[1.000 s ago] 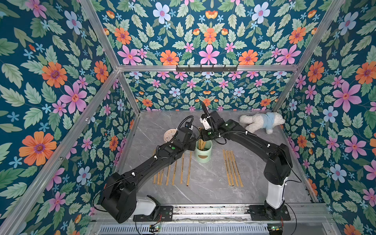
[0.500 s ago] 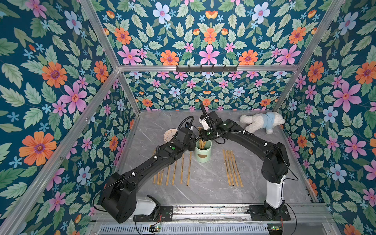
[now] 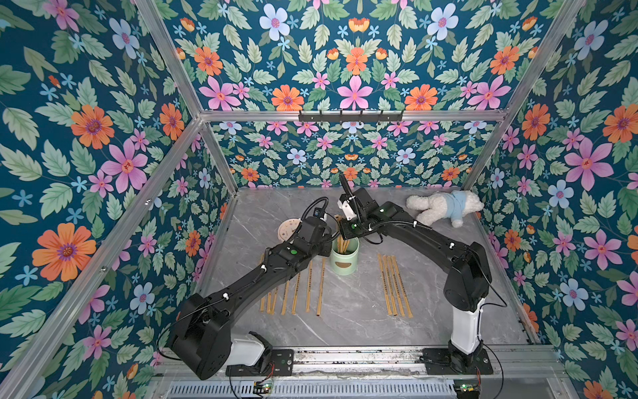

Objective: Take the straws out of the storage container
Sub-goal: Pick up the straw from the container.

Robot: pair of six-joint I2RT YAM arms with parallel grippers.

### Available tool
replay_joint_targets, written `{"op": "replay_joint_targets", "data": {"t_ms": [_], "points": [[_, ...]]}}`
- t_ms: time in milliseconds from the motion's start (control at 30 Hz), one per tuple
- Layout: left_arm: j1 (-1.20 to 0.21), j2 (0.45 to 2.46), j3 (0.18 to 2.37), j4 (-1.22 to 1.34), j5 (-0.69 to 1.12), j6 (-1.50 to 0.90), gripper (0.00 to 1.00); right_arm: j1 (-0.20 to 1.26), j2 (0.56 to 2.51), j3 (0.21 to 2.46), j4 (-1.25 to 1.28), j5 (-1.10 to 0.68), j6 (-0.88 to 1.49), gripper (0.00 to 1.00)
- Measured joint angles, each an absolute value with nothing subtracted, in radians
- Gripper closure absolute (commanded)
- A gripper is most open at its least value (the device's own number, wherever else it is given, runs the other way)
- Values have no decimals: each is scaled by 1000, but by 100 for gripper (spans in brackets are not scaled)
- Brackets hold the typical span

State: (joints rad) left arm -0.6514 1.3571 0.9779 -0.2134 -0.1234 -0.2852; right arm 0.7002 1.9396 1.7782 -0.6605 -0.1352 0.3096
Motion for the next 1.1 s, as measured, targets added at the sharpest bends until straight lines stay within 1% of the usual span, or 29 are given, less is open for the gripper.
{"op": "replay_joint_targets", "data": {"t_ms": [600,933,1100], "points": [[-651,1357,986,-213,-110,-298,55,706,1810,1757,-706,-121,292,91],[-650,1357,1011,-215,-110,-315,55,706,1693,1800,-755,-101,277,91],[-649,1357,1015,-217,-107,-324,55,707,1581,1810,-791,-96,271,90]]}}
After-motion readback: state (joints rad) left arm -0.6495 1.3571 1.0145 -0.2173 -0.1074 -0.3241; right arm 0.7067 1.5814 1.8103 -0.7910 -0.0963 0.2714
